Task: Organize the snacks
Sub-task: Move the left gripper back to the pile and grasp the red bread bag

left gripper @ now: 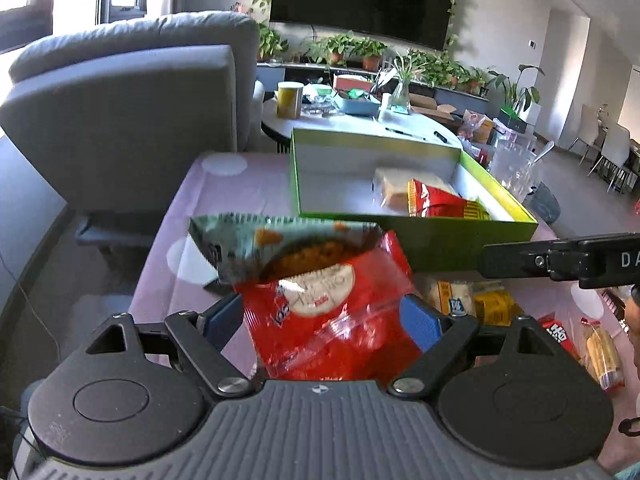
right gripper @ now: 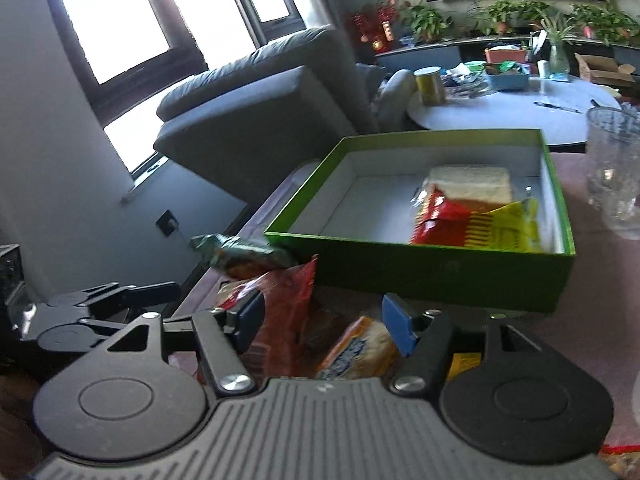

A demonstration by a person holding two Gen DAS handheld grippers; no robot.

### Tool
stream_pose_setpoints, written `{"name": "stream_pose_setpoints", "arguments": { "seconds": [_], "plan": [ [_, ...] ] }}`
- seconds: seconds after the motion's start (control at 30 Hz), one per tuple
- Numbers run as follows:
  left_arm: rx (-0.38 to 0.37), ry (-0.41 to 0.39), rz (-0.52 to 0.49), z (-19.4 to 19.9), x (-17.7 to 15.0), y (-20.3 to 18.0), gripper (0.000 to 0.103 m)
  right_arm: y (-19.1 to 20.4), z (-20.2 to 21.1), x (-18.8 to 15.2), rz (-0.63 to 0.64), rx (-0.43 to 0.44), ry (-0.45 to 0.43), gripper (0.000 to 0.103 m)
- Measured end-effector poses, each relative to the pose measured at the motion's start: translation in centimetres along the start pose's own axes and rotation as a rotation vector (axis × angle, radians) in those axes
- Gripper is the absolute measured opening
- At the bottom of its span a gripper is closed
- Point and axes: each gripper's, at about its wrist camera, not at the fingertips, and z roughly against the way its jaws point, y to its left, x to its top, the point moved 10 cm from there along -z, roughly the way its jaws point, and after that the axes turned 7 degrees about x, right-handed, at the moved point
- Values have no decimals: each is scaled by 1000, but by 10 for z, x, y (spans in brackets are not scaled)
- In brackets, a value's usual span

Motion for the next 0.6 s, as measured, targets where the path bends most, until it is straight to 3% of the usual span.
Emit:
{"name": "stream_pose_setpoints", "arguments": {
  "seconds": [0.6],
  "plan": [
    [-73, 38, 40, -15, -16, 4, 89, 27, -35, -11, 11, 1, 70, 63]
  ]
}}
